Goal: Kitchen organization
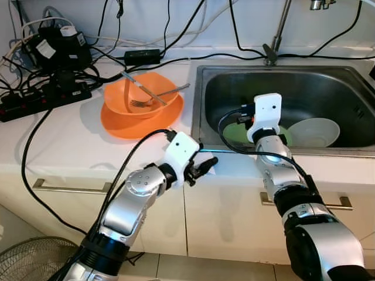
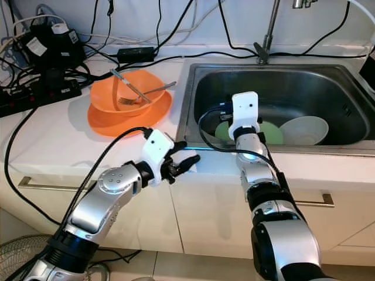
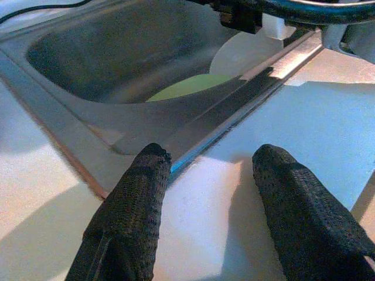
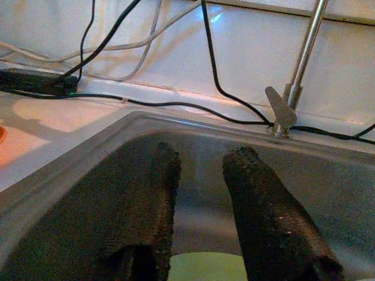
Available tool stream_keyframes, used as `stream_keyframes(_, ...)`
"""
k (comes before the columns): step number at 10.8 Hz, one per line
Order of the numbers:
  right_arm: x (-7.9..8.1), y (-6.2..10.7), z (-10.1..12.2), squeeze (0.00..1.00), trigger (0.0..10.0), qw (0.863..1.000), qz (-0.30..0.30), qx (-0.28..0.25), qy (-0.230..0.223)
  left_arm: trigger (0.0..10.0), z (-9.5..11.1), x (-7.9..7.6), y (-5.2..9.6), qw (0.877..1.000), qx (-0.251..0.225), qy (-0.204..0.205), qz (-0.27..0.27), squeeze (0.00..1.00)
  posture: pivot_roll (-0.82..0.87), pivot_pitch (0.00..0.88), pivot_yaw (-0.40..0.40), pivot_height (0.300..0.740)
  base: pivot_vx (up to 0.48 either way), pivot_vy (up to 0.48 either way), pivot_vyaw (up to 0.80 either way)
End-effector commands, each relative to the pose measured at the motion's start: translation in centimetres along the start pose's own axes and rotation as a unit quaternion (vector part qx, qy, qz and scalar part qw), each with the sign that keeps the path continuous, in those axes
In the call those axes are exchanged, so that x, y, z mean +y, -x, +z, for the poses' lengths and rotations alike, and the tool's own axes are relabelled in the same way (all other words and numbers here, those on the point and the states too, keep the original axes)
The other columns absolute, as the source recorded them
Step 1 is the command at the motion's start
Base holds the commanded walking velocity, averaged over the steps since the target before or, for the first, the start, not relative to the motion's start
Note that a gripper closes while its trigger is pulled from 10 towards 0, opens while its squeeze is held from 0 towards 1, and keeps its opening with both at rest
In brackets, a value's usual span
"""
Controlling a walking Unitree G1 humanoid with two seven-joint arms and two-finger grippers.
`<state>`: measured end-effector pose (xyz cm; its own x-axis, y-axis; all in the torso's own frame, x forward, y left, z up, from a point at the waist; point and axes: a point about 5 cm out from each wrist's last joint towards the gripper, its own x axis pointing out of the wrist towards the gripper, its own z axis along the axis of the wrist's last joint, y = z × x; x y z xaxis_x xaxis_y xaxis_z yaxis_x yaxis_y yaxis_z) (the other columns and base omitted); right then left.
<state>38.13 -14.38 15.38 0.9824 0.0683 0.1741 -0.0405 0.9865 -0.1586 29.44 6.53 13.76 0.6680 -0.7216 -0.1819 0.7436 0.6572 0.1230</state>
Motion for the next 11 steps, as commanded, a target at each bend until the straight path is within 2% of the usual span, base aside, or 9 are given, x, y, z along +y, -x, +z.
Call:
stream_keyframes(1,0.0,-0.5,1.1,0.00,10.0,1.000,-0.003,-0.021,0.007,10.0,0.0,0.0,0.0,1.000,0.005,-0.006,-0.005,0.00,0.07,0.000,0.073,0.740,0.000,0.000,0.00)
stream_keyframes(3,0.0,-0.5,1.9,0.00,10.0,0.999,-0.007,-0.050,0.001,10.0,0.0,0.3,0.0,1.000,-0.004,-0.015,0.014,0.00,0.06,0.000,0.075,0.740,0.000,0.000,0.00)
stream_keyframes(6,-0.7,0.1,4.9,0.00,10.0,0.991,-0.028,-0.129,-0.027,10.0,0.3,0.6,-0.3,0.999,-0.023,-0.013,0.038,0.00,0.05,0.000,0.073,0.740,0.000,0.000,0.00)
stream_keyframes(9,-0.7,2.2,5.4,0.00,10.0,0.989,-0.018,-0.148,-0.014,10.0,0.9,1.6,-0.4,0.995,-0.047,-0.022,0.087,0.00,0.03,0.000,0.068,0.740,0.000,0.000,0.00)
stream_keyframes(10,-0.6,4.3,4.8,0.00,10.0,0.989,-0.010,-0.147,-0.012,10.0,1.1,2.4,-0.4,0.991,-0.057,-0.021,0.116,0.00,0.02,0.000,0.066,0.740,0.000,0.000,0.00)
stream_keyframes(11,-0.4,5.2,4.2,0.00,10.0,0.991,-0.006,-0.134,-0.009,10.0,1.2,2.4,-0.3,0.990,-0.062,-0.020,0.124,0.00,0.02,0.000,0.066,0.740,0.000,0.000,0.00)
